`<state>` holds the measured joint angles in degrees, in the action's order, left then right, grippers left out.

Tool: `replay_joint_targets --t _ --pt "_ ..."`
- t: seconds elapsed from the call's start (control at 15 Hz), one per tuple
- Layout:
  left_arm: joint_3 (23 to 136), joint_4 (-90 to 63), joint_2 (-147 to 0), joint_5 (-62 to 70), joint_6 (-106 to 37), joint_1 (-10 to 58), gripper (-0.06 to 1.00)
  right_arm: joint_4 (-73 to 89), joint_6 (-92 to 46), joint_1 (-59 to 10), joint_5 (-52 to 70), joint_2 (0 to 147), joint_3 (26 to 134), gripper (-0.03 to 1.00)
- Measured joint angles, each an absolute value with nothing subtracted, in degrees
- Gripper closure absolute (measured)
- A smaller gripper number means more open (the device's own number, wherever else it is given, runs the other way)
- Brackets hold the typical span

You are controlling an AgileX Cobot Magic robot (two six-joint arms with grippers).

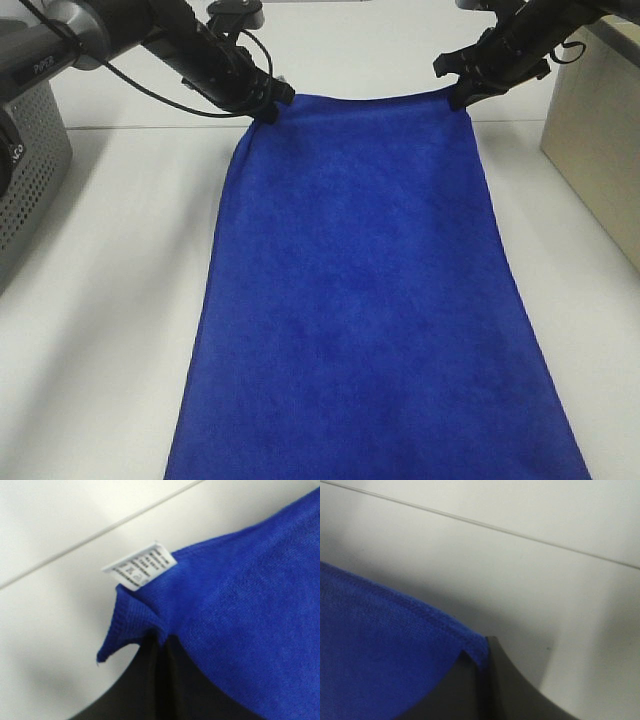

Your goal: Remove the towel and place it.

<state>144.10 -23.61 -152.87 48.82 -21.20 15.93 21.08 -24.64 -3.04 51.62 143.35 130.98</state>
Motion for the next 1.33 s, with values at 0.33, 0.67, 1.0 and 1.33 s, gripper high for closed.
replay_joint_targets --t 0.33,0.67,1.0,1.33 --pt "144.6 -18.6 -152.9 40.8 -20.9 15.9 0.93 23.8 -28.7 -3.1 42.4 145.5 131.2 0.95" --pt "144.6 -17.1 -153.9 31.6 -20.9 16.0 0.93 25.3 -29.5 -3.2 33.3 146.7 131.2 0.95" --pt "144.6 -16.7 -158.2 27.0 -20.9 16.2 0.93 27.2 -32.0 -3.2 29.2 150.1 131.2 0.95" --pt "144.6 -16.7 -160.0 23.9 -20.9 16.2 0.93 27.3 -32.1 -3.2 27.5 152.1 131.2 0.95"
